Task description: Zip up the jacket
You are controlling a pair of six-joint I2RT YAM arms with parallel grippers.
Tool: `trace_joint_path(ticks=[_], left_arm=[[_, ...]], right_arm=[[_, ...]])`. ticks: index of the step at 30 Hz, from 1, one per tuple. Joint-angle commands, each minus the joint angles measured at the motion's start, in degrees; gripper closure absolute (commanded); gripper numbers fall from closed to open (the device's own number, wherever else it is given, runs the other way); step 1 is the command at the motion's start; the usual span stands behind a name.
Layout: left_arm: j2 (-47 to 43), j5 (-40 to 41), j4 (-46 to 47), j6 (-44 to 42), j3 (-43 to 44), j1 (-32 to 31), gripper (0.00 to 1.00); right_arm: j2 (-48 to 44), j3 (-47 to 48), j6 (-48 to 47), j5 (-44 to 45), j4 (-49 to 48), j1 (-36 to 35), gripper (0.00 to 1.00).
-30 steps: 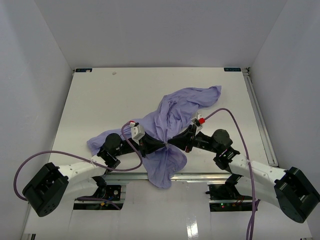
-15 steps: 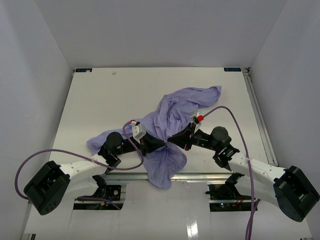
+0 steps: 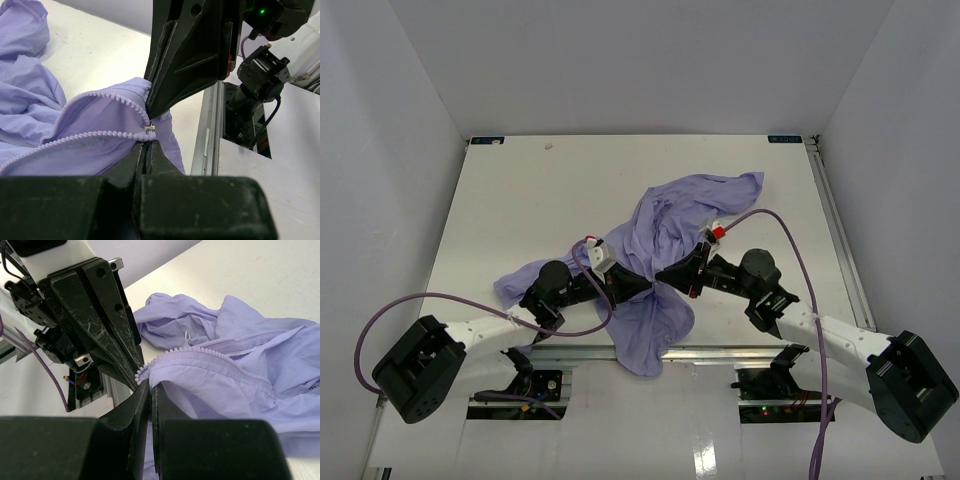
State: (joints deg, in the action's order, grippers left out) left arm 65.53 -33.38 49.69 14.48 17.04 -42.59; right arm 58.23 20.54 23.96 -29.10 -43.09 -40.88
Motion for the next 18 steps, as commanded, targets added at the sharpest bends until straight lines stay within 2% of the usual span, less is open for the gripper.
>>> trace_joint_path(ticks=[1, 4, 8, 18], left_arm=[[-2.1, 4.3, -5.8, 2.2, 0.3, -0.3, 1.0], [-4.4, 6.1, -6.8, 3.2, 0.5, -0.3, 1.0], [-4.8, 7.5, -11.5, 3.5, 2.5, -0.2, 1.0], [-5.4, 6.9, -11.4, 3.9, 2.2, -0.3, 1.0]], right_arm=[[0.6, 2.4, -1.1, 0.3, -4.5, 0.1, 0.92], [0.3, 1.2, -1.2, 0.9, -3.8, 0.0, 0.91], [-0.6, 1.2, -1.5, 1.8, -1.5, 0.0, 0.74], [-6.6, 1.2, -1.3, 10.0, 9.3, -0.2, 0.55]])
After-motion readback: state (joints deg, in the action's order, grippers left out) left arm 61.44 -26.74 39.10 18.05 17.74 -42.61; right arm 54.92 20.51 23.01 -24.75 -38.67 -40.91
